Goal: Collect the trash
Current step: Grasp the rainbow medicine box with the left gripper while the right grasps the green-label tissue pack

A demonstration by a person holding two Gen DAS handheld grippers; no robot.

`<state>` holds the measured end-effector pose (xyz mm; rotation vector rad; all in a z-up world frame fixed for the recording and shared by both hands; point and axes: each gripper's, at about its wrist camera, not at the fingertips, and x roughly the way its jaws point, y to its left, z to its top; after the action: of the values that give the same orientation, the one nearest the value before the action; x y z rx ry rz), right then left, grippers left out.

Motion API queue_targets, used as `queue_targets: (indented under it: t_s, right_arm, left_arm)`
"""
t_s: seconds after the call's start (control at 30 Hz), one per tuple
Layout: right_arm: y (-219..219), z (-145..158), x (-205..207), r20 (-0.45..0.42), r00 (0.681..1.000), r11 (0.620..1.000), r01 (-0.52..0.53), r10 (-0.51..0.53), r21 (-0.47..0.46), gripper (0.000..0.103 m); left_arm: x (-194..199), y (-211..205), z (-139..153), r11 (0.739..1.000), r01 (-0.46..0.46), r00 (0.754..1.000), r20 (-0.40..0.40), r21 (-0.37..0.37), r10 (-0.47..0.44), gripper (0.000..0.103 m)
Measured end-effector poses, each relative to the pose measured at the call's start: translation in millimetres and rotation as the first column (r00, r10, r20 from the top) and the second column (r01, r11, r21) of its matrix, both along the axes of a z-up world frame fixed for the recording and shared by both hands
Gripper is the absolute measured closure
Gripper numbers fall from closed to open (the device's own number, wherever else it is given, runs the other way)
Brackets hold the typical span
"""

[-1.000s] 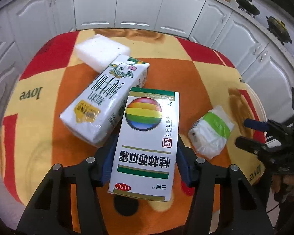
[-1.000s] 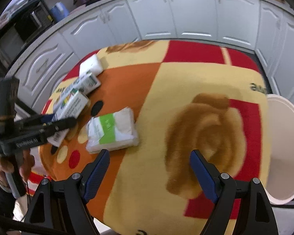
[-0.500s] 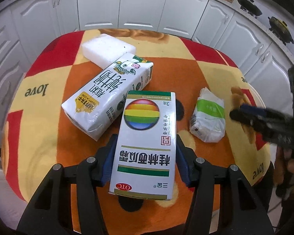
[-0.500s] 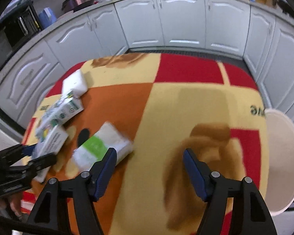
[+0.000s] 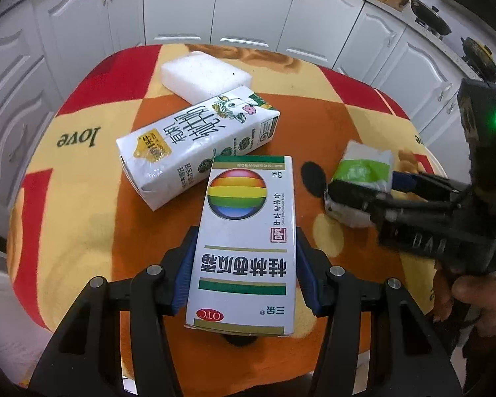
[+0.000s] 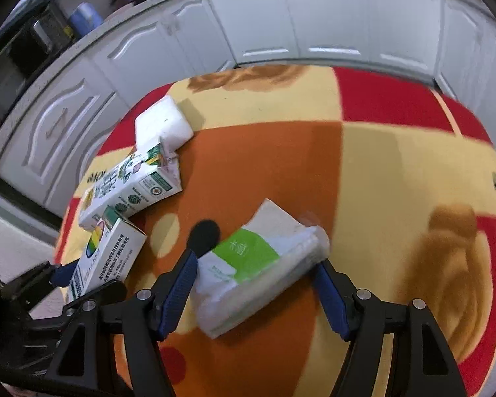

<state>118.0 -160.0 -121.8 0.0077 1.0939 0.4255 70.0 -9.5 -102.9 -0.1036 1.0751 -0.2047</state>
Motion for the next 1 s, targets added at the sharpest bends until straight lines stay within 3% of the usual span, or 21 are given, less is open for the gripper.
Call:
queue_targets:
  t_s: [0.1,0.17,0.23,0.33,0.47,0.6,0.8,0.93,1.0]
  right_arm:
    - [2.5,3.0,-6.2,0.026,0.994,0.991,-0.102,0.105,-0.082,0.047]
    - [-9.8,7.0,-6.7,0.001,0.994,0.992,-0.108,0.108,-0.059,0.055]
    - [-25.7,10.2,-7.9,-0.009,0.994,0.994,-0.107,0.107,-0.031,0.057]
    - [-46.5,5.6,-7.1,-0.045,0.997,0.997,-0.068,0.067,-0.026,0.057]
    - [-75.1,7.5,-12.8,-0.098,0.993,0.995,0.076,-0.070,0.068,0.043]
    - [-85.9,11.4,-28.1,-0.122,0.983,0.983,0.150,-0.137,0.103,0.042]
    - [-82.7,10.3,-32.2,-0.141,0.981,0.985,0.145,-0.131,0.098,0.042]
    - [-62.3,3.8,-14.1,-0.126,0.983,0.990,0.135,-0.130,0.031,0.042]
    - [-47.6,4.6,-9.7,-0.071,0.990,0.993,0.118,-0.119,-0.015,0.042]
  left_arm:
    - [-0.2,-1.2,-1.6,1.000,0.006,1.000,-0.007,-0.005,-0.006,0.051]
    - [1.9,-3.4,-3.8,1.000,0.008,1.000,-0.018,-0.011,-0.008,0.051]
    - [5.4,-6.7,-7.3,1.000,0.005,0.999,-0.032,-0.023,-0.006,0.051]
    - [7.1,-10.0,-9.9,1.000,-0.007,1.000,-0.024,-0.013,0.006,0.051]
    - [7.2,-15.8,-9.5,1.000,-0.005,1.000,-0.014,0.012,0.005,0.051]
    - [7.4,-15.8,-9.2,1.000,-0.002,1.000,-0.017,0.013,0.002,0.051]
    - [7.5,-16.9,-10.1,1.000,-0.006,1.000,-0.016,0.014,0.007,0.051]
    - [8.4,-16.1,-10.4,0.999,-0.033,0.999,-0.022,0.006,0.033,0.050]
    - [8.2,-15.5,-10.0,0.999,-0.045,0.999,-0.024,-0.002,0.045,0.050]
